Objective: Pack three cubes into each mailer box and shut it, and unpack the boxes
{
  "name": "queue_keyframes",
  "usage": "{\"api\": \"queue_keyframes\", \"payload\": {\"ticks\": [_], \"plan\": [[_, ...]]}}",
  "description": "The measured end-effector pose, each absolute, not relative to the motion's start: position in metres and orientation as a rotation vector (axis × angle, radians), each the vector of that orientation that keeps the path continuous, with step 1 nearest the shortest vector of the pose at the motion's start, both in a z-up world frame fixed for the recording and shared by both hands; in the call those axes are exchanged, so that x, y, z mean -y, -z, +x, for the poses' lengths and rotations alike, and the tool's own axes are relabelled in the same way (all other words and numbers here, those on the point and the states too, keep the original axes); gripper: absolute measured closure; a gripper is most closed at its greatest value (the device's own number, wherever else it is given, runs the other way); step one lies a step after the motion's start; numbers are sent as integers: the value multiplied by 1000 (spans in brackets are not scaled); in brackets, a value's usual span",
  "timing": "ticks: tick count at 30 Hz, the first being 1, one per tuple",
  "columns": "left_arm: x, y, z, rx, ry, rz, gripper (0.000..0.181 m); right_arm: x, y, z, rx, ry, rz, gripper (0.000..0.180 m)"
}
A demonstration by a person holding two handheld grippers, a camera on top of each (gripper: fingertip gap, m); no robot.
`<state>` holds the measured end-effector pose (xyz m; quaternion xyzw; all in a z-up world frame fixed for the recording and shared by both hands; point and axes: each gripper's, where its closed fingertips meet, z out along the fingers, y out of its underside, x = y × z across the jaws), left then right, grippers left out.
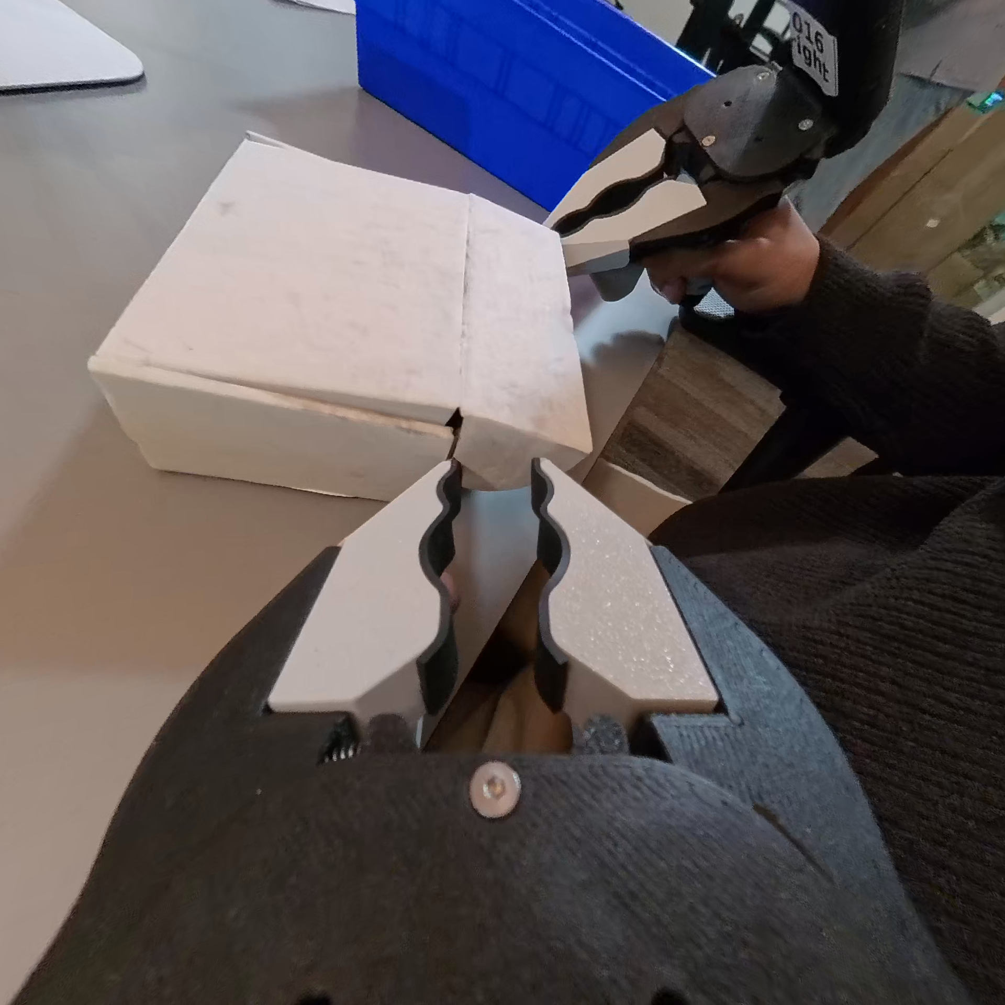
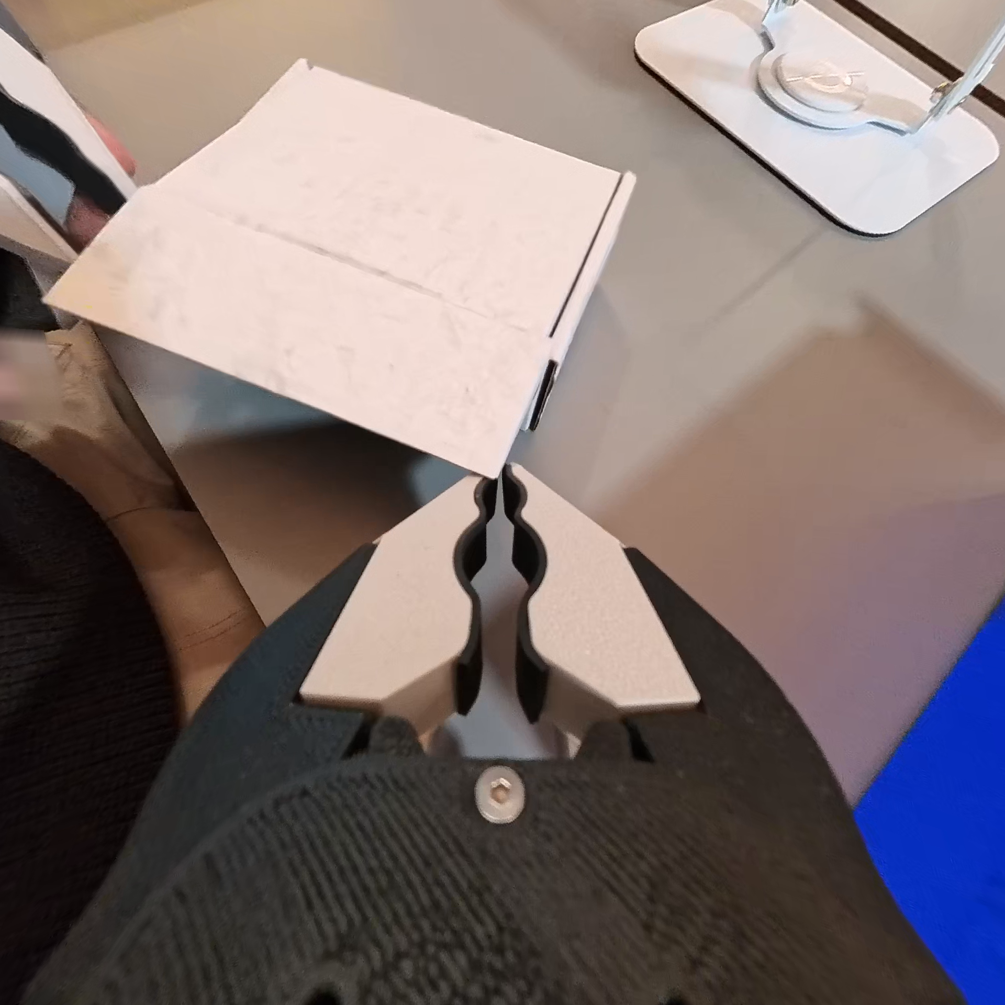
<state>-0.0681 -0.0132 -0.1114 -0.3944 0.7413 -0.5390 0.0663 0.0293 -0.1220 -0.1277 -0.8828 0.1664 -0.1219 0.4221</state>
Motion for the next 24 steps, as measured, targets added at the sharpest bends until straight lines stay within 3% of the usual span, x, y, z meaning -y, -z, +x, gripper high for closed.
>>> {"api": "queue_keyframes", "payload": {"ticks": [10,24], "plan": [[5,103,-64,-2176,1608,-1185,156,122,127,29,-415,302,-2206,179],[-3,129,-52,-2166,1340,-1197,153,120,128,27,-397,289,-2206,179]]}}
